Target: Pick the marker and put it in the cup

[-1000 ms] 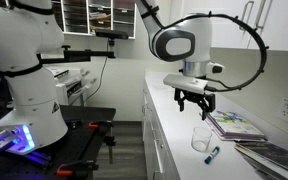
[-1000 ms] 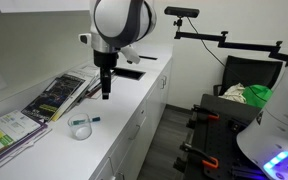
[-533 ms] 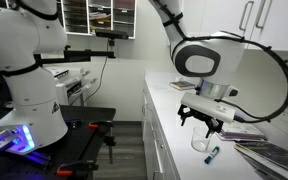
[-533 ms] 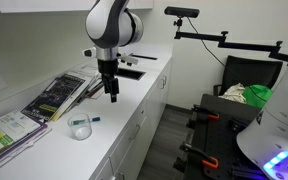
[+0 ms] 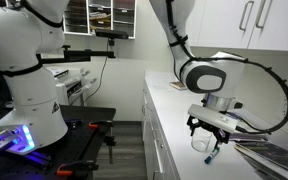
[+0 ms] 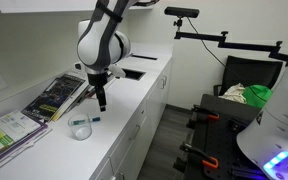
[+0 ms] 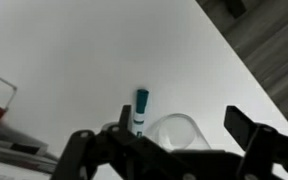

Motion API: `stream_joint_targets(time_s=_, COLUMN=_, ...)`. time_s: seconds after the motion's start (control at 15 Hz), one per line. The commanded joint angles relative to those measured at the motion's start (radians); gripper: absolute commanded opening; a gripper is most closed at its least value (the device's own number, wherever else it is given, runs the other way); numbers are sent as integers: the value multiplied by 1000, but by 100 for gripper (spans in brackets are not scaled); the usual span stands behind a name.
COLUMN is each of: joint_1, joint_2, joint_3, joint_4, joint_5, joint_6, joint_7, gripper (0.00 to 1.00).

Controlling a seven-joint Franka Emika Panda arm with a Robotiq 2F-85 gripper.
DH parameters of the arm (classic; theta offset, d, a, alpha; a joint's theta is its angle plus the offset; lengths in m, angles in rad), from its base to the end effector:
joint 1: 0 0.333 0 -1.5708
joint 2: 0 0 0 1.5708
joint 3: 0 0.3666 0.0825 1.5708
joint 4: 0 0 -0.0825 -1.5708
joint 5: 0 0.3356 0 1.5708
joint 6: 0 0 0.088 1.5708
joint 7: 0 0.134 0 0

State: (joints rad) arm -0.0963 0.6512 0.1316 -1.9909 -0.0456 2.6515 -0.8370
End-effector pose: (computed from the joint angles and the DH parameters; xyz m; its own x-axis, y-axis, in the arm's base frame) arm 0.6107 0.0174 0.1894 0.6328 0.7724 0.0536 0.7742 -0.6324 -0.0264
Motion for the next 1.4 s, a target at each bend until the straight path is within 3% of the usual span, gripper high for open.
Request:
stream_joint_targets(time_s=0.0, joint_1=55, joint_2=79, joint_3=-54, joint_4=69, joint_5=-98, joint_6=82, joint_7=140, gripper=100)
stream_joint_targets(time_s=0.27, joint_1=71, joint_2=177, joint_3=-73, joint_4=147, joint_5=-193, joint_6=124, joint_7=241, gripper=100)
stream_joint_targets(time_s=0.6, joint_1=53, joint_2=277, joint_3=-42, joint_4=266, joint_5=-221, joint_6=85, joint_7=235, gripper=100)
stream_joint_targets(time_s=0.73, joint_1=49, joint_2=305, joint_3=-36, joint_4=302, joint_5=-221, joint_6=76, joint_7=231, gripper=89)
stream_joint_targets(time_s=0.87, joint_1=52, joint_2=331, joint_3=-34, joint_4=333, joint_5=-222, joint_6=62, joint_7=229, gripper=85)
stream_joint_targets(time_s=0.93, joint_1=51, joint_2=341, joint_3=-31, joint_4=345, joint_5=-222, joint_6=52, joint_7=226, gripper=75)
stream_joint_targets(time_s=1.13, joint_1=59, joint_2=368, joint_3=-33, joint_4=376, joint_5=-227, joint_6=23, joint_7=227, gripper=57)
stream_joint_targets(time_s=1.2, joint_1=60, joint_2=375, joint_3=-34, joint_4=384, joint_5=-229, joint_6=19, joint_7=227, gripper=43)
stream_joint_targets(time_s=1.33, joint_1=49, joint_2=375, joint_3=-20, joint_4=386, joint_5=-223, joint_6=19, joint_7=220, gripper=28)
